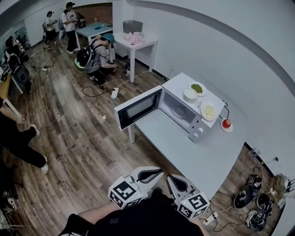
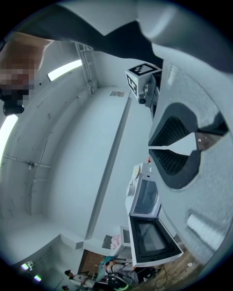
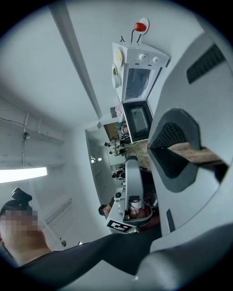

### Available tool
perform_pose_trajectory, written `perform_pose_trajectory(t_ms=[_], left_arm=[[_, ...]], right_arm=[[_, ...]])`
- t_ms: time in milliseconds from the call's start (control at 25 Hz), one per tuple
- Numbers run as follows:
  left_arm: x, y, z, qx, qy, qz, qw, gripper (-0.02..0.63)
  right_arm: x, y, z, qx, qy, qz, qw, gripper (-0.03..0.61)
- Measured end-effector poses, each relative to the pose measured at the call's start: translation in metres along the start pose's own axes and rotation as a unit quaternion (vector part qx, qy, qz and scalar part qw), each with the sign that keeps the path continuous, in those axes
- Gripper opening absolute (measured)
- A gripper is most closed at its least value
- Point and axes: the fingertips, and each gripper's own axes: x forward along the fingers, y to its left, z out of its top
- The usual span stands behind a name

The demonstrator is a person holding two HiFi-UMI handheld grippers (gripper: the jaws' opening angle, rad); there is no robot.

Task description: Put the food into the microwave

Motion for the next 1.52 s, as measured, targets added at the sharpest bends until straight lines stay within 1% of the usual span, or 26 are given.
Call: perform_pose_trajectory(t_ms=[80,200,320,400,480,560,720,960,1120,1200,1280,1360,1440,1520], left_arm=[[0.019,0.009,0.001,-0.008,0.003,-0.009,0.9999,0.031],[0.053,0.017,0.008,0.007,0.005,-0.021,0.9997,0.031],[0.084,0.028,0.023,0.025,0.007,-0.019,0.9995,0.031],[0.103,0.034,0.03,0.037,0.012,-0.015,0.9991,0.031],[0.121,0.039,0.033,0.037,0.02,-0.014,0.999,0.031],[0.137,0.04,0.038,0.034,0.023,-0.014,0.9991,0.031],[0.164,0.045,0.044,0.04,0.028,-0.01,0.9987,0.031],[0.201,0.051,0.04,0.04,0.045,-0.013,0.9981,0.031],[0.224,0.059,0.039,0.043,0.051,-0.01,0.9977,0.031],[0.237,0.072,0.039,0.059,0.058,0.0,0.9965,0.031],[0.251,0.085,0.037,0.099,0.077,0.002,0.9921,0.031],[0.269,0.092,0.032,0.151,0.113,-0.012,0.982,0.031],[0.288,0.098,0.029,0.209,0.146,-0.033,0.9663,0.031],[0.304,0.106,0.028,0.272,0.166,-0.039,0.9472,0.031]], right_arm=[[0.005,-0.016,0.002,0.001,0.004,-0.004,1.0,0.014],[0.008,-0.054,0.01,0.009,-0.007,-0.015,1.0,0.015],[0.012,-0.092,0.024,0.026,-0.029,-0.015,0.999,0.015],[0.013,-0.113,0.032,0.029,-0.038,-0.014,0.999,0.015],[0.014,-0.131,0.038,0.031,-0.042,-0.012,0.999,0.015],[0.014,-0.145,0.042,0.035,-0.044,-0.007,0.998,0.015],[0.011,-0.173,0.049,0.036,-0.047,-0.005,0.998,0.015],[0.001,-0.215,0.051,0.052,-0.058,-0.024,0.997,0.014],[-0.003,-0.243,0.049,0.052,-0.057,-0.03,0.997,0.015],[-0.003,-0.255,0.048,0.058,-0.056,-0.033,0.996,0.015],[-0.001,-0.263,0.044,0.065,-0.051,-0.037,0.996,0.015],[0.002,-0.268,0.04,0.068,-0.041,-0.041,0.996,0.015],[0.01,-0.271,0.04,0.064,-0.039,-0.042,0.996,0.015],[0.018,-0.272,0.041,0.07,-0.042,-0.046,0.996,0.015]])
